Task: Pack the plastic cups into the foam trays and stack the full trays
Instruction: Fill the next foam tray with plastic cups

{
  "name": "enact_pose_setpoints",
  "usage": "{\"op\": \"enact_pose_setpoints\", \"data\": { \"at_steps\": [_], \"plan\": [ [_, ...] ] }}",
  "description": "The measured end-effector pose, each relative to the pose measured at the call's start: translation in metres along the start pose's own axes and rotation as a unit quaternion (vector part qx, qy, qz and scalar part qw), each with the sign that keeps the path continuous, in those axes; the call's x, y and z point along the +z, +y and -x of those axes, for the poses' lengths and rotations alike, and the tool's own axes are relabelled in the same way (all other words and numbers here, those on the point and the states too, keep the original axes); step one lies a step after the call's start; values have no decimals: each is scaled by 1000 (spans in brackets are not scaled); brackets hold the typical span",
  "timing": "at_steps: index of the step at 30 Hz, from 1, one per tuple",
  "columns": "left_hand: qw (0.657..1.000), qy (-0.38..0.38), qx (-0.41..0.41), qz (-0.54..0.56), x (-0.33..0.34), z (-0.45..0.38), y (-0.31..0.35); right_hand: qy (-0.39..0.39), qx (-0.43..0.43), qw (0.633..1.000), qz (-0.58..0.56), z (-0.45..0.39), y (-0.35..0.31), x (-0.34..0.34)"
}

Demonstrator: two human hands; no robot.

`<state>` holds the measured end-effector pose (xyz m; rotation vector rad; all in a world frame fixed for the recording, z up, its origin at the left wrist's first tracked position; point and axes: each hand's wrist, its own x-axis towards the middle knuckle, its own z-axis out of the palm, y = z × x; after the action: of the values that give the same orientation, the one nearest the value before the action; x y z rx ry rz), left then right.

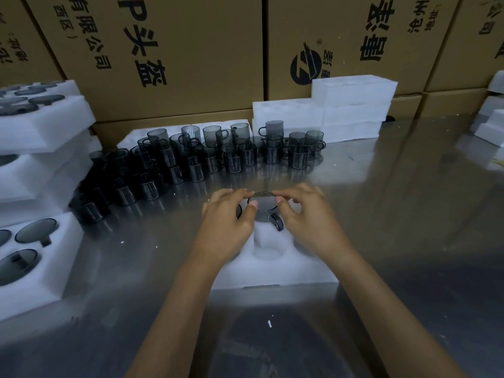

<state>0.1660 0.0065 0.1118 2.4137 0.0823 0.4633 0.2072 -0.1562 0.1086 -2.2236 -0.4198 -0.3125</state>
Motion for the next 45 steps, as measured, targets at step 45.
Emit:
{"op": "enact_pose_setpoints", "data": {
  "at_steps": [45],
  "plan": [
    [992, 67, -36, -100, 1, -17, -24, -100, 44, 984, 144, -216, -27, 103]
  ]
}}
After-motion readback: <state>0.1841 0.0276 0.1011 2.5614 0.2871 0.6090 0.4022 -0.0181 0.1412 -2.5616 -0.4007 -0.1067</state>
